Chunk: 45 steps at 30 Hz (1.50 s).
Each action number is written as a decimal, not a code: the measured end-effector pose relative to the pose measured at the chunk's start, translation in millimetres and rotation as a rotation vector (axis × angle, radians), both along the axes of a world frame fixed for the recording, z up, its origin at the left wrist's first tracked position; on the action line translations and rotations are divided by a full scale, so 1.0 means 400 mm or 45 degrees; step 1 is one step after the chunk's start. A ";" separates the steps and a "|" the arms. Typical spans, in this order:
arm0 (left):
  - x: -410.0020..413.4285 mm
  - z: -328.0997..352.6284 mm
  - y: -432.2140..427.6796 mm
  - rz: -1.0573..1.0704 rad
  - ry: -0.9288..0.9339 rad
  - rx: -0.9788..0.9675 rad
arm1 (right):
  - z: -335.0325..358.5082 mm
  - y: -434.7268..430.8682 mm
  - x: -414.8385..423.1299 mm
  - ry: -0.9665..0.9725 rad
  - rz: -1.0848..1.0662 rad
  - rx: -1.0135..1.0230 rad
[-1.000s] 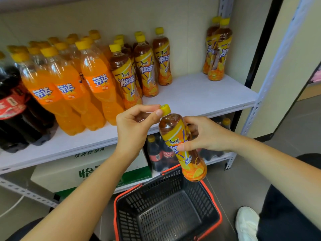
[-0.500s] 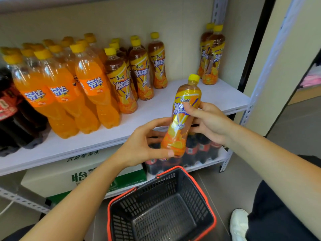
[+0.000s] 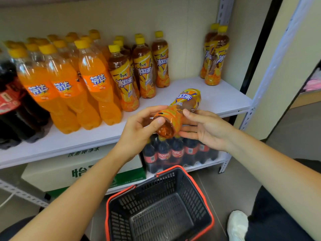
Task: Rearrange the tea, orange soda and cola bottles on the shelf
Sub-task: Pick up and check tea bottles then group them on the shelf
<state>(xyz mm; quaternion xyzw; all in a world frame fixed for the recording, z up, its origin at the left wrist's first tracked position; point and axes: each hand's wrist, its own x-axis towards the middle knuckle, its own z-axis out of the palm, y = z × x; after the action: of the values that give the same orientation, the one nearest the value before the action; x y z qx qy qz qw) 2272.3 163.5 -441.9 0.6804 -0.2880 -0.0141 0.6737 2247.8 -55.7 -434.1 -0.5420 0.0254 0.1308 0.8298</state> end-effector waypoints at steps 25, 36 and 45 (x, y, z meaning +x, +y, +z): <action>-0.003 -0.011 0.004 0.088 0.278 0.112 | -0.048 0.026 0.009 -0.043 -0.109 -0.007; -0.007 -0.004 -0.003 -0.038 0.047 0.100 | -0.002 0.018 0.006 -0.399 -0.181 -0.166; 0.078 0.001 -0.007 0.674 -0.088 0.146 | 0.063 -0.097 0.118 -0.731 -0.707 -0.720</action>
<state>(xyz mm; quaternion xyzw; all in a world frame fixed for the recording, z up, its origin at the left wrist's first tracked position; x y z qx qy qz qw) 2303.6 160.5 -441.4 0.7691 -0.1219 0.1694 0.6042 2294.9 -94.3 -408.8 -0.7331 -0.0262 -0.2623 0.6270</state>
